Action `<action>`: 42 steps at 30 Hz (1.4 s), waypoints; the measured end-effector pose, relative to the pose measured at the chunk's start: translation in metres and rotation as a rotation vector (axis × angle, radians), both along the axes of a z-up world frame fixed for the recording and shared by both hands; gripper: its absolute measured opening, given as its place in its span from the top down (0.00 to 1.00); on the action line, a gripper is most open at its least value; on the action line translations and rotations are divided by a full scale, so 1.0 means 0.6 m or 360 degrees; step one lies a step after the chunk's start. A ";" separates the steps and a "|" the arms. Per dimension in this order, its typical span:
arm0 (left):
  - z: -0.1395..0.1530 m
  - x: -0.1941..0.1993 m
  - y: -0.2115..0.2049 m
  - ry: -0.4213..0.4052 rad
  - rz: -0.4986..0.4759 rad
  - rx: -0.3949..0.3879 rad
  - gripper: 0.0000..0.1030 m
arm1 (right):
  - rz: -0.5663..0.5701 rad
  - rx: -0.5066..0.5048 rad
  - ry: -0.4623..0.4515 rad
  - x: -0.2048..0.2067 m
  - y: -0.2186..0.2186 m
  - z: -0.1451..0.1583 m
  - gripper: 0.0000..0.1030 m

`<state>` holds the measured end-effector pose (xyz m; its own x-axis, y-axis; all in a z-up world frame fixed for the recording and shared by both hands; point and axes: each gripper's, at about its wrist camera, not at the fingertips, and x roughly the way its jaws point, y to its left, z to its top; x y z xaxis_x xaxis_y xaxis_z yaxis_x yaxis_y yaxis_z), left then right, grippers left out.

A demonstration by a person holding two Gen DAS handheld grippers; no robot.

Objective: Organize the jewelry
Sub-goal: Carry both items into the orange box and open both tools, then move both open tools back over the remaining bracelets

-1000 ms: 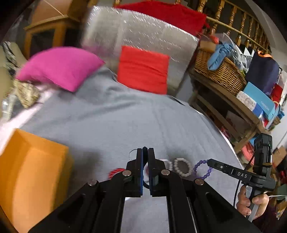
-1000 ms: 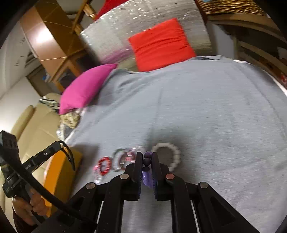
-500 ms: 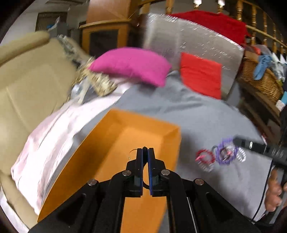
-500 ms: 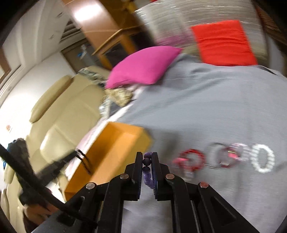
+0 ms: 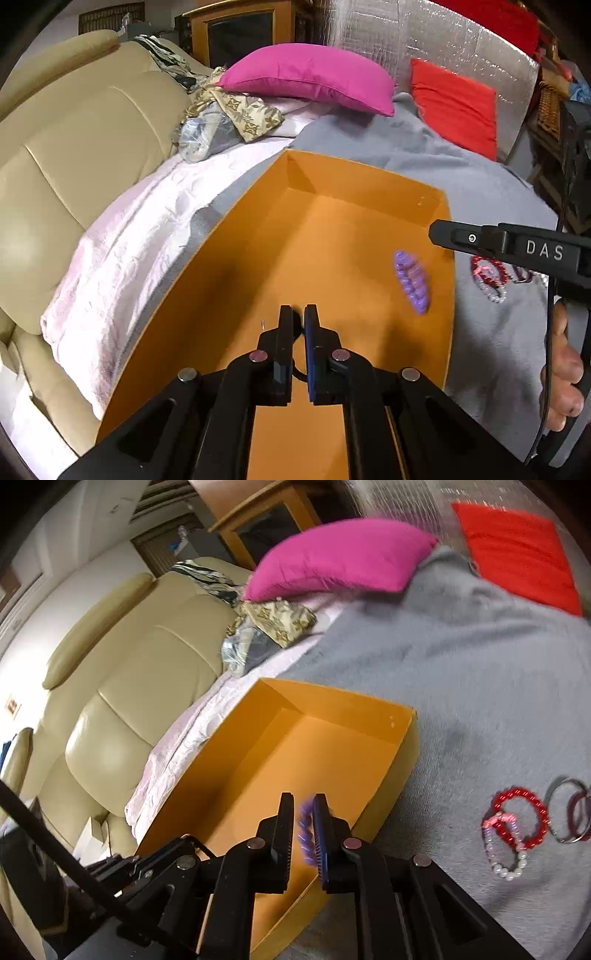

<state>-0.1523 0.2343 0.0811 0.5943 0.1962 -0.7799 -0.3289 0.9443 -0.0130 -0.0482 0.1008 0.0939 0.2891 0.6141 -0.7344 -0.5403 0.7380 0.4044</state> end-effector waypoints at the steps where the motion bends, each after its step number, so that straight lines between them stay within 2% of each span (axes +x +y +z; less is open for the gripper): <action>1: 0.002 0.000 -0.001 0.0000 0.0010 0.0018 0.83 | -0.0004 0.0002 0.0000 0.000 -0.003 0.002 0.80; 2: 0.007 0.001 -0.006 -0.0010 0.0027 0.0050 0.64 | -0.0011 0.0006 0.0001 0.003 -0.008 0.006 0.66; 3: 0.012 0.001 -0.008 -0.0030 0.0036 0.0069 0.47 | -0.0025 0.0020 -0.0001 0.005 -0.017 0.011 0.58; 4: 0.020 0.000 -0.014 -0.0068 0.0044 0.0101 0.42 | -0.0040 0.0041 -0.0009 0.006 -0.029 0.019 0.48; 5: 0.031 -0.002 -0.024 -0.0114 0.0046 0.0142 0.39 | -0.0061 0.0077 -0.0042 0.005 -0.046 0.029 0.48; 9: 0.064 -0.001 -0.060 -0.0234 0.0013 0.0233 0.34 | -0.0109 0.0066 -0.0186 0.003 -0.118 0.065 0.48; 17: 0.108 0.030 -0.157 -0.0354 -0.0084 0.0319 0.26 | -0.0339 -0.0051 -0.0274 0.002 -0.308 0.105 0.48; 21: 0.113 0.048 -0.205 -0.0369 -0.0152 0.0330 0.24 | -0.0471 -0.0161 -0.0295 -0.006 -0.399 0.106 0.48; 25: 0.106 0.071 -0.264 -0.0340 -0.0242 0.0370 0.24 | -0.0555 -0.0193 -0.0291 -0.007 -0.458 0.099 0.48; 32: 0.088 0.098 -0.326 -0.0278 -0.0339 0.0411 0.24 | -0.0650 -0.0165 -0.0203 0.006 -0.515 0.057 0.48; 42: 0.067 0.121 -0.355 -0.0208 -0.0380 0.0424 0.24 | -0.0690 -0.0161 -0.0095 0.027 -0.543 0.017 0.48</action>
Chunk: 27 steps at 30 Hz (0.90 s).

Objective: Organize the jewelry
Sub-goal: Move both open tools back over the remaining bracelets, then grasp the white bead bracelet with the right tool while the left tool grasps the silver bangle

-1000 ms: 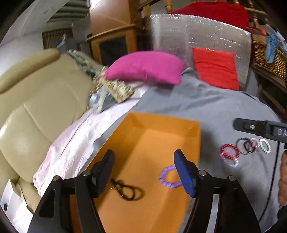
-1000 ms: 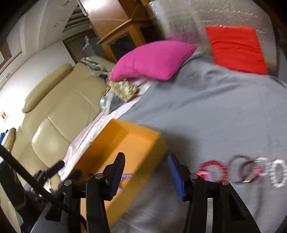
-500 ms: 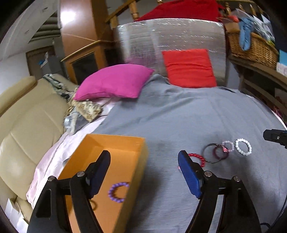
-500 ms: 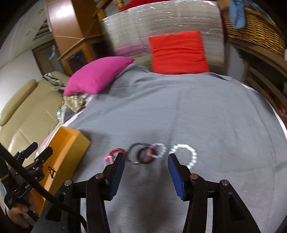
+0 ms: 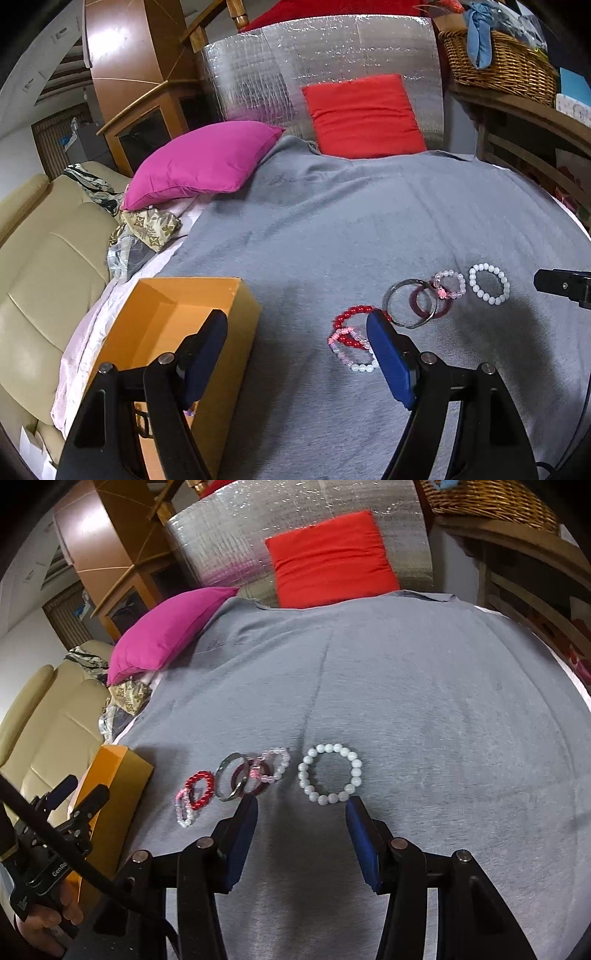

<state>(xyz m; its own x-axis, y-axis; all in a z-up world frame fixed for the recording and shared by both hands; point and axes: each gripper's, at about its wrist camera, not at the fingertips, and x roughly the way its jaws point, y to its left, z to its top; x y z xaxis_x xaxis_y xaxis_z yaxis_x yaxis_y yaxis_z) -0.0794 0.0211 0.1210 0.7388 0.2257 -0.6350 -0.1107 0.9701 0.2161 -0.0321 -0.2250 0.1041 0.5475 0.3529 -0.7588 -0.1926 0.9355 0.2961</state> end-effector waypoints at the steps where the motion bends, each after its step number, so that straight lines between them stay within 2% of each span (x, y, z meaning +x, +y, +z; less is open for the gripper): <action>1: -0.003 0.003 -0.003 0.0012 -0.0005 -0.0002 0.24 | -0.0007 0.0003 0.0020 0.004 -0.003 -0.005 0.48; 3: -0.011 0.009 -0.004 0.0038 -0.0018 -0.0016 0.24 | -0.0029 0.0007 0.0055 0.014 -0.007 -0.013 0.48; 12: -0.080 0.054 0.005 0.0321 -0.0055 -0.0174 0.24 | -0.0145 0.0009 0.0199 0.075 -0.029 -0.062 0.49; 17: -0.089 0.063 0.007 0.0341 -0.0079 -0.0230 0.24 | -0.0176 -0.0040 0.0226 0.109 -0.020 -0.087 0.64; 20: -0.093 0.070 0.005 0.0357 -0.0131 -0.0267 0.24 | -0.0188 -0.0108 0.0239 0.127 -0.011 -0.102 0.68; 23: -0.097 0.075 0.009 0.0367 -0.0130 -0.0284 0.24 | -0.0185 -0.0218 0.0183 0.134 0.002 -0.107 0.78; 26: -0.100 0.081 0.010 0.0365 -0.0152 -0.0320 0.24 | -0.0173 -0.0251 0.0163 0.135 0.010 -0.108 0.90; 27: -0.101 0.082 0.008 0.0364 -0.0169 -0.0336 0.24 | -0.0163 -0.0280 0.0148 0.133 0.013 -0.107 0.90</action>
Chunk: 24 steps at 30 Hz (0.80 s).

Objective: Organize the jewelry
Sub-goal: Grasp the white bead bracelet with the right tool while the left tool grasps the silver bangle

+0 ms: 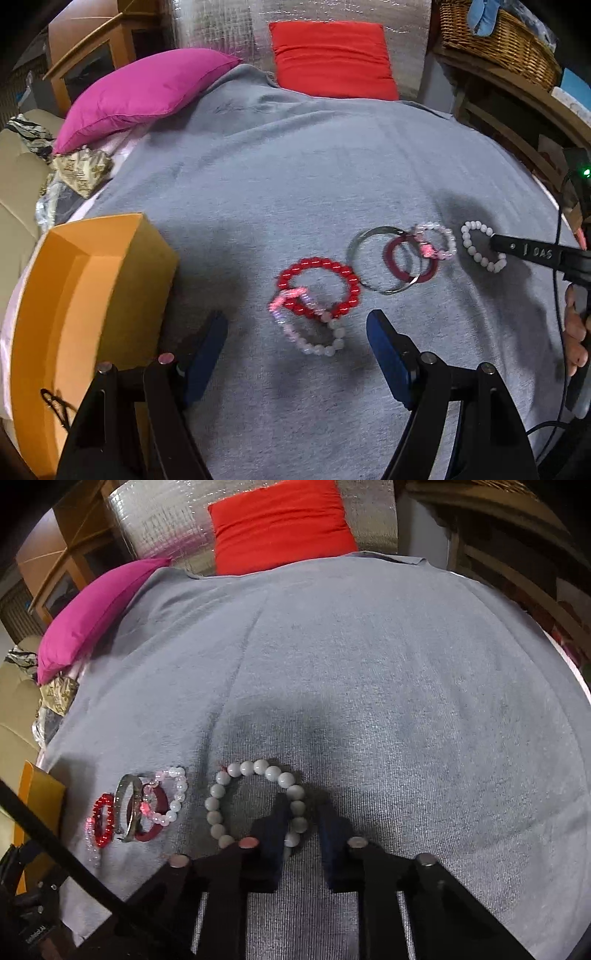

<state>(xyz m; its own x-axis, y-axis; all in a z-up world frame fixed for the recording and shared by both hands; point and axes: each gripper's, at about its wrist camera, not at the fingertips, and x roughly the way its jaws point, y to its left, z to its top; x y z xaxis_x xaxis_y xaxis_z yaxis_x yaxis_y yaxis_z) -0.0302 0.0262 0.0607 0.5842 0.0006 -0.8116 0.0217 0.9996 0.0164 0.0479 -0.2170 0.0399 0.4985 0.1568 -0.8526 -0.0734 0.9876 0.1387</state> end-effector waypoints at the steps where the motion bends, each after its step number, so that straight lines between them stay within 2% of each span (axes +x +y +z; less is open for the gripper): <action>1: -0.001 0.002 -0.004 -0.0002 -0.0018 -0.0020 0.24 | 0.0004 -0.0012 -0.0007 -0.002 0.001 0.000 0.90; 8: -0.003 0.023 -0.050 -0.0043 -0.0191 -0.0107 0.24 | -0.0017 0.0050 -0.0065 -0.022 -0.016 0.023 0.90; 12: -0.004 0.048 -0.073 -0.0079 -0.0295 -0.0109 0.24 | -0.0035 0.0126 -0.0032 -0.032 -0.033 0.024 0.90; 16: -0.018 0.082 -0.083 -0.0052 -0.0390 -0.0136 0.24 | -0.0031 0.0153 -0.0020 -0.036 -0.038 0.028 0.90; 20: -0.035 0.109 -0.082 0.0015 -0.0430 -0.0245 0.24 | -0.0026 0.0175 0.0000 -0.042 -0.047 0.025 0.90; 24: -0.049 0.121 -0.084 0.0046 -0.0455 -0.0250 0.24 | -0.0025 0.0177 0.0013 -0.047 -0.051 0.022 0.90</action>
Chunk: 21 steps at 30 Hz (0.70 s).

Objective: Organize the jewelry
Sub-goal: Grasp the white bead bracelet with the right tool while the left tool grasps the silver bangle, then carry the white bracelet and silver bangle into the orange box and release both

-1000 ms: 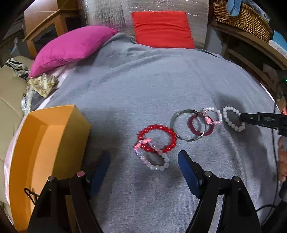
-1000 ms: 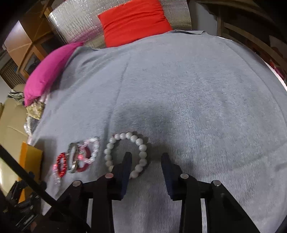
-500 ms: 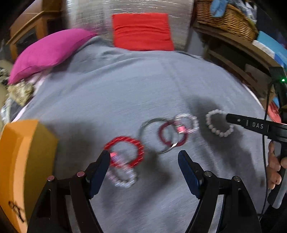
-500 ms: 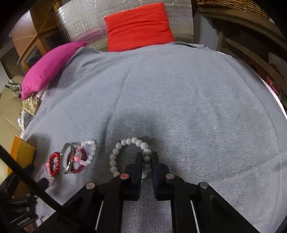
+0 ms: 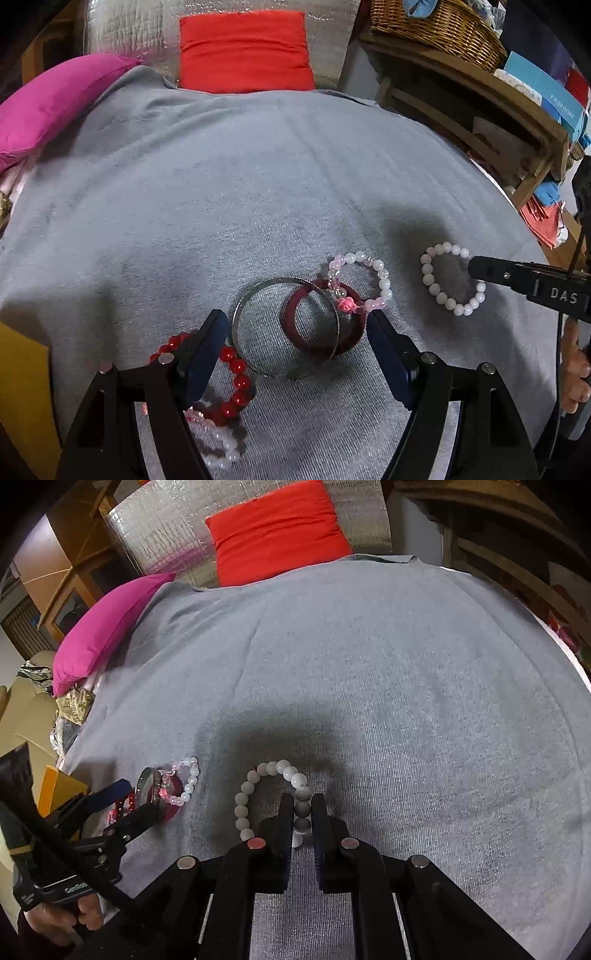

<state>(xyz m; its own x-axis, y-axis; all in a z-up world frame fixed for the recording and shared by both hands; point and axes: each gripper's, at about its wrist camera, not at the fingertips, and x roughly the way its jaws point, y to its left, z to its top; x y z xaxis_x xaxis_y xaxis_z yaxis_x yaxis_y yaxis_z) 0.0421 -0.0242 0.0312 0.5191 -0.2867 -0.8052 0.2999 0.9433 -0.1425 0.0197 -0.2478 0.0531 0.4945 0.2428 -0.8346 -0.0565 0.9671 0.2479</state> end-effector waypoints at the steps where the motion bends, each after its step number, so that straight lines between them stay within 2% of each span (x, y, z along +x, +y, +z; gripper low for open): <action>1: -0.005 0.003 -0.001 0.0017 -0.0006 -0.0001 0.24 | 0.0003 -0.0001 -0.0001 0.001 0.001 0.000 0.90; 3: -0.011 0.003 0.000 0.0046 -0.0013 -0.0012 0.26 | 0.0009 -0.0004 -0.0007 0.001 0.002 0.002 0.90; 5: -0.008 0.002 0.002 0.0024 -0.0034 -0.0036 0.39 | 0.0014 -0.0006 -0.0013 0.000 0.002 0.003 0.90; 8: -0.005 -0.002 0.007 0.0022 -0.0037 -0.0074 0.39 | 0.0010 -0.0005 -0.0012 0.003 0.004 0.004 0.90; 13: 0.005 -0.014 0.006 -0.0010 -0.0014 -0.0050 0.39 | 0.0020 -0.0018 -0.0038 0.006 0.007 0.011 0.90; 21: 0.071 -0.061 -0.003 -0.0193 0.0067 0.0112 0.39 | 0.0041 0.0010 -0.0109 -0.009 0.009 0.037 0.90</action>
<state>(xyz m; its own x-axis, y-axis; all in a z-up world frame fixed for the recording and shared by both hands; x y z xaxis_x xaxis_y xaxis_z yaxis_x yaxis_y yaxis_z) 0.0058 -0.0257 0.0736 0.6243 -0.2078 -0.7531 0.2711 0.9617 -0.0406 0.0142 -0.2426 0.0756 0.5438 0.2610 -0.7976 -0.0981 0.9637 0.2484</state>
